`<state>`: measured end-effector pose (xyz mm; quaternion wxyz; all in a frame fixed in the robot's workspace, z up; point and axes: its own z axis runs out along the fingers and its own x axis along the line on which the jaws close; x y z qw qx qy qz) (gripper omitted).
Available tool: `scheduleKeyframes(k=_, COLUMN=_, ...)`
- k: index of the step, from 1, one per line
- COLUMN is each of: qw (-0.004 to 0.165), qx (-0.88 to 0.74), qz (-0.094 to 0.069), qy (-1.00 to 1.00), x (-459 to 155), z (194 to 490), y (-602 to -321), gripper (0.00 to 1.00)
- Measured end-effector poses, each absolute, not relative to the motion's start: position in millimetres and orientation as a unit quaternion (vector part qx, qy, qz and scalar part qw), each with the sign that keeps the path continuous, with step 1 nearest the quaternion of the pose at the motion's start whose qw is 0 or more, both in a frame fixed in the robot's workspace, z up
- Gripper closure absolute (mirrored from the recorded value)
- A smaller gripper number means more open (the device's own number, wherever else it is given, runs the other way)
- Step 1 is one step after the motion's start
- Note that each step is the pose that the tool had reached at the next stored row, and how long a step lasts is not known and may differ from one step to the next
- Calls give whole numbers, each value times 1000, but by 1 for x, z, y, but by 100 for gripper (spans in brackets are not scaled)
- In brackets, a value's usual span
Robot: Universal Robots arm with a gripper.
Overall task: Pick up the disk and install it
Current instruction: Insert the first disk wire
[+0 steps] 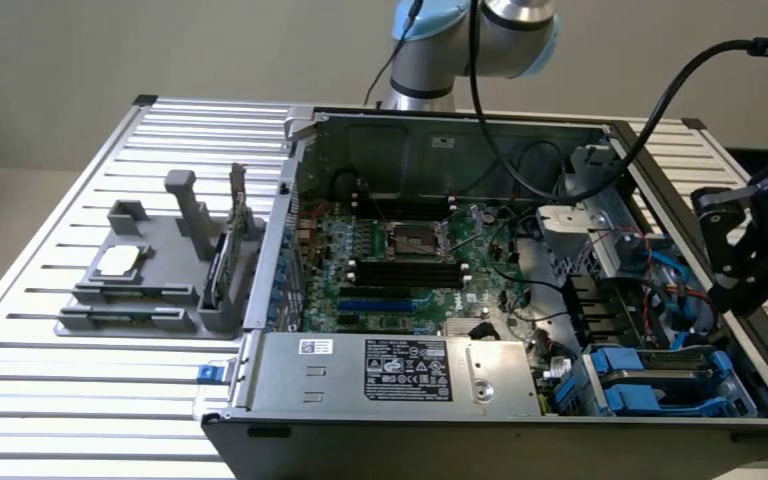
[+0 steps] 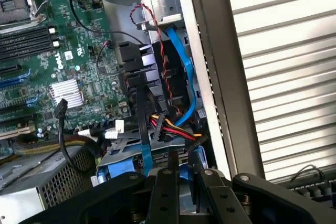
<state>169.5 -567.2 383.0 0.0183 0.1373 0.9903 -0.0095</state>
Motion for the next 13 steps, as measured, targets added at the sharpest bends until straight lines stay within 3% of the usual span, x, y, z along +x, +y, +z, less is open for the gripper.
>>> scheduleKeyframes(k=13, qw=17, qx=232, qz=-11, qy=973, x=170, z=371, y=-567, gripper=78)
